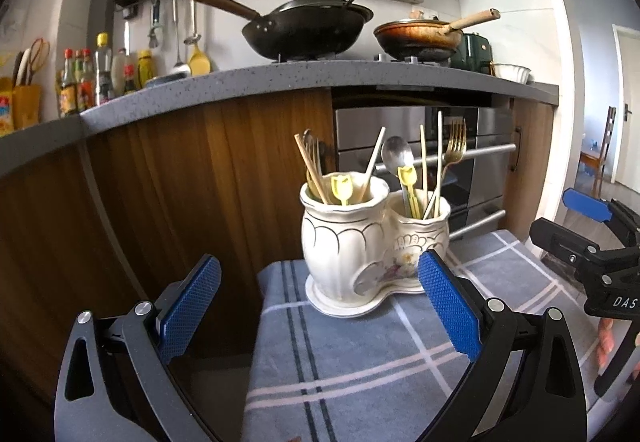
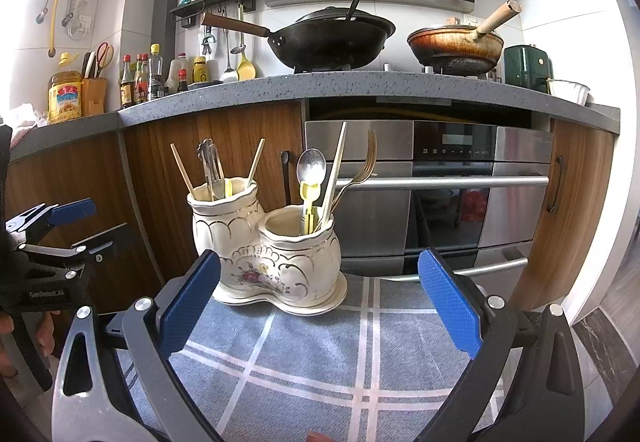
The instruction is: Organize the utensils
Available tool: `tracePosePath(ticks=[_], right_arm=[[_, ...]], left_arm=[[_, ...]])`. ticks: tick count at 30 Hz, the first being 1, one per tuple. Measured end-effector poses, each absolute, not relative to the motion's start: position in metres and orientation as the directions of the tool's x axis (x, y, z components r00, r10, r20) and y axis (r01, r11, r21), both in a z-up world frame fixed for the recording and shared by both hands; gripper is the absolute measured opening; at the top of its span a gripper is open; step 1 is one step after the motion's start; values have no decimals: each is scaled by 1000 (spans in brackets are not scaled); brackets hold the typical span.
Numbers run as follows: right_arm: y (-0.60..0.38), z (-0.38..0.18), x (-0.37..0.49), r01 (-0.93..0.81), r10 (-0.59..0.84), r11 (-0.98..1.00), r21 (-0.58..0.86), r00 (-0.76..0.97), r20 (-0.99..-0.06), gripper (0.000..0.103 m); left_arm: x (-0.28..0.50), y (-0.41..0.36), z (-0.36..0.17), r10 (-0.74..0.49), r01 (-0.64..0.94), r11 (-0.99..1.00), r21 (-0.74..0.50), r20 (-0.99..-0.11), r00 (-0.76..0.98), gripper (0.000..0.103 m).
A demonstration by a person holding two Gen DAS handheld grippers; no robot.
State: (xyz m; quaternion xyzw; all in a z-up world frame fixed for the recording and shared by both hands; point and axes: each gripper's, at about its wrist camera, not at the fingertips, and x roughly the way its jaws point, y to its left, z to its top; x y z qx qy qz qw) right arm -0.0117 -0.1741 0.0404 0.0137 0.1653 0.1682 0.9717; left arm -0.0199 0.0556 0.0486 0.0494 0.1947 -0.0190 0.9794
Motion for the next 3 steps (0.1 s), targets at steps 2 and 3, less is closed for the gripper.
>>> tracePosePath(ticks=[2,3], right_arm=[[-175,40,-12,-323,333,943,83,889,-315,98],[-174,40,-12,-322,331,943,82,889,-317,98]], left_arm=[[-19,56,48,-11,51,994,95,-386,922,98],[-19,56,48,-10,51,994,96,-386,922,98]])
